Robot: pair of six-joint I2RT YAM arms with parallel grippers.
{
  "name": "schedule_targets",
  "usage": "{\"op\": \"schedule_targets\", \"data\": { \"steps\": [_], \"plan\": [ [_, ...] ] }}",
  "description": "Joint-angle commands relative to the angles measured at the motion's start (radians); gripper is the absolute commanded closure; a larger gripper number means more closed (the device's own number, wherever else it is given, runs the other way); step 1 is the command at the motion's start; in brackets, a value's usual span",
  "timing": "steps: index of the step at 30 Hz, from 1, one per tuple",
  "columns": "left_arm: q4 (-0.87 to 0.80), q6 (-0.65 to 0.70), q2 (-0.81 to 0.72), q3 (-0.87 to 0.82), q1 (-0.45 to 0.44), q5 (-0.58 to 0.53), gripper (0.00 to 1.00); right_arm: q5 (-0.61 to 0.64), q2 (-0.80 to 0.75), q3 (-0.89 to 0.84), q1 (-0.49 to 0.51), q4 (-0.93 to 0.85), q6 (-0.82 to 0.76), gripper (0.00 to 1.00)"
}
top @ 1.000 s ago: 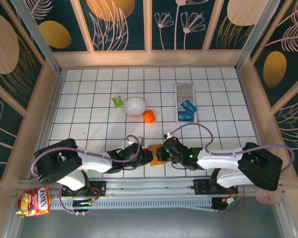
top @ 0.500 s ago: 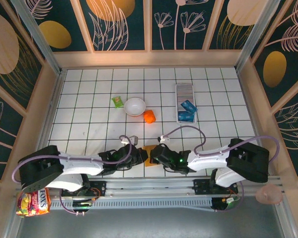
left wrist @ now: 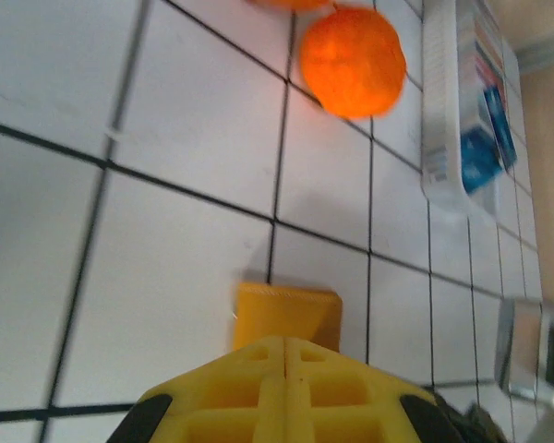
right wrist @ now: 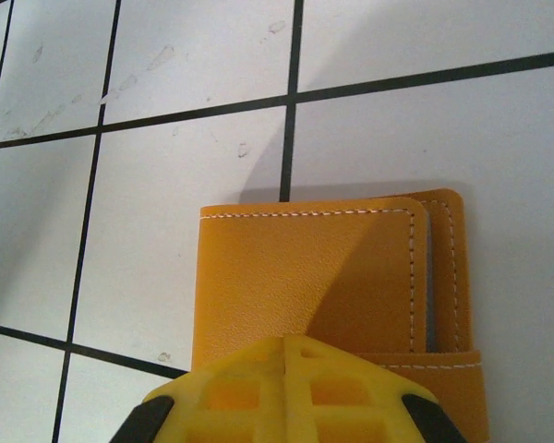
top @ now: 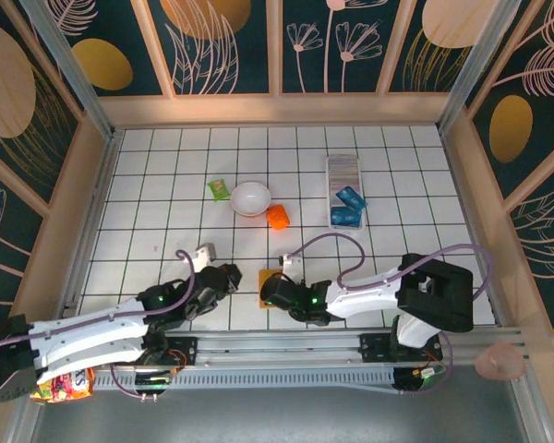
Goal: Put the credit cards into the card holder
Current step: Close the button on the card holder.
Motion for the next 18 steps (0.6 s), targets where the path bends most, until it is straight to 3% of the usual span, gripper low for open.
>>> {"op": "schedule_targets", "data": {
  "steps": [1, 3, 5, 12, 14, 18],
  "plan": [
    [-0.155, 0.019, -0.029, -0.007, 0.041, -0.042, 1.00, -0.263, 0.252, -0.094, 0.045, -0.476, 0.032, 1.00],
    [-0.198, 0.029, 0.002, 0.029, 0.058, -0.047, 1.00, -0.247, 0.277, -0.056, 0.051, -0.521, 0.029, 1.00],
    [-0.239, 0.033, 0.016, 0.064, 0.066, -0.069, 1.00, -0.271, 0.248, -0.075, 0.041, -0.455, 0.024, 1.00],
    [-0.210, 0.091, -0.003, 0.093, 0.157, -0.061, 0.98, -0.258, 0.111, -0.021, -0.016, -0.354, -0.002, 1.00],
    [-0.195, 0.115, -0.007, 0.103, 0.180, -0.056, 0.91, -0.268, 0.081, 0.004, -0.040, -0.286, -0.028, 0.84],
    [-0.209, 0.152, -0.003, 0.148, 0.226, -0.064, 0.78, -0.236, 0.070, 0.099, -0.089, -0.266, -0.080, 0.64]
  ]
}}
